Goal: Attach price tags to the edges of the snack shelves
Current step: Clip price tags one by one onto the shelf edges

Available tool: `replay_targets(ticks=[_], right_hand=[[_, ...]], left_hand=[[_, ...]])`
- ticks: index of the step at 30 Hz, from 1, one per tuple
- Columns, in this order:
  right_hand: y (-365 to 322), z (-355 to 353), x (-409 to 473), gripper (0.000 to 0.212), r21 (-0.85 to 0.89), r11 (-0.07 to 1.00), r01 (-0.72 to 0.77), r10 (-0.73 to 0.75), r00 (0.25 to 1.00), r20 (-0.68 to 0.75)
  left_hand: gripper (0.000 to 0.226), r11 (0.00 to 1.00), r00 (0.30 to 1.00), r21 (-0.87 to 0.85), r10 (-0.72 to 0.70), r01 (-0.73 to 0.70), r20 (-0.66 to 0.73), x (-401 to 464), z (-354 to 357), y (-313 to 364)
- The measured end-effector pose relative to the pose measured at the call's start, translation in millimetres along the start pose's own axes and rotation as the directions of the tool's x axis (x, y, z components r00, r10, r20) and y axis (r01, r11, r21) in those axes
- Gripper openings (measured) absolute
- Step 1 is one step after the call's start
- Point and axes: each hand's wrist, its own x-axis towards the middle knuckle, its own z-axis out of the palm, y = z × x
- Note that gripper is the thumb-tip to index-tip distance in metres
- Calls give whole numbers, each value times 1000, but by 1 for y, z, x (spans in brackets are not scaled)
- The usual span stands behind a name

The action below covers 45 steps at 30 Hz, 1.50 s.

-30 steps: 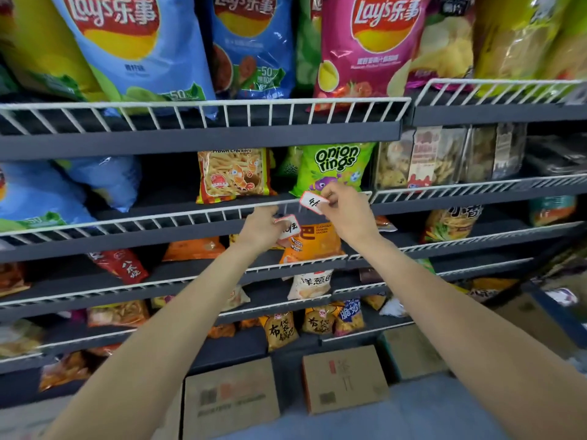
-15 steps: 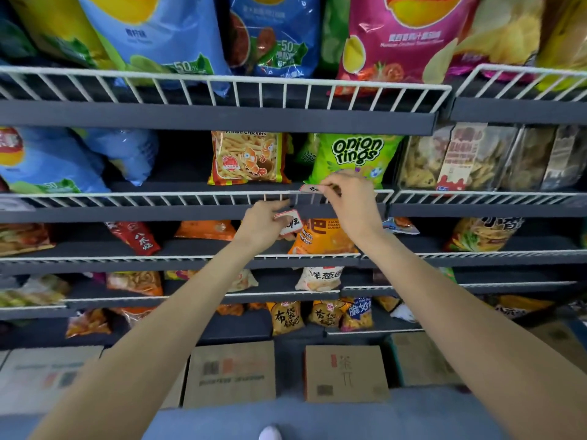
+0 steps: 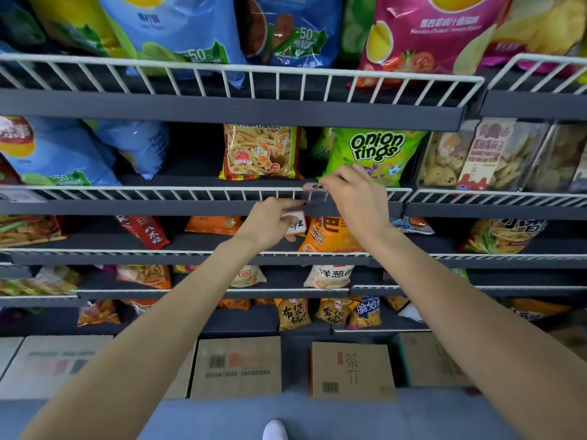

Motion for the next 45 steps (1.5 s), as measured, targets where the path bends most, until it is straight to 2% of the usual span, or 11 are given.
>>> replay_targets(ticks=[4, 8, 14, 25, 30, 35, 38, 40, 42, 45], right_hand=[[2, 3, -2, 31, -92, 994, 66, -60, 996, 67], [4, 11, -7, 30, -110, 994, 4, 15, 985, 173], [-2, 10, -7, 32, -126, 992, -5, 21, 992, 122], [-1, 14, -10, 26, -146, 989, -34, 54, 989, 135], [0, 17, -12, 38, -95, 995, -29, 41, 991, 127], [-1, 17, -15, 29, -107, 994, -17, 32, 990, 140], [-4, 17, -18, 26, -137, 990, -36, 58, 986, 156], [-4, 12, -19, 27, -61, 995, -75, 86, 974, 208], [-2, 5, -19, 28, 114, 979, -171, 141, 962, 233], [4, -8, -18, 25, 423, 840, -340, 243, 932, 267]], left_hand=[[39, 1000, 1000, 11, 16, -16, 18, 0, -2, 0], [40, 1000, 1000, 24, 10, -10, 18, 0, -4, 1], [41, 999, 999, 29, 24, -24, 28, -2, -3, 1], [43, 1000, 1000, 19, 12, -12, 8, 3, 1, -2], [44, 1000, 1000, -5, 2, -1, 25, 2, 0, -1], [45, 1000, 1000, -21, 0, 0, 29, 1, -1, 2], [41, 999, 1000, -32, 15, -16, -27, 0, -1, 6], [30, 997, 990, -69, 23, -33, -137, -1, 0, 10], [19, 991, 977, -118, 35, -61, -212, -2, 2, 17], [8, 976, 973, -188, 66, -110, -222, -1, 8, 30]])
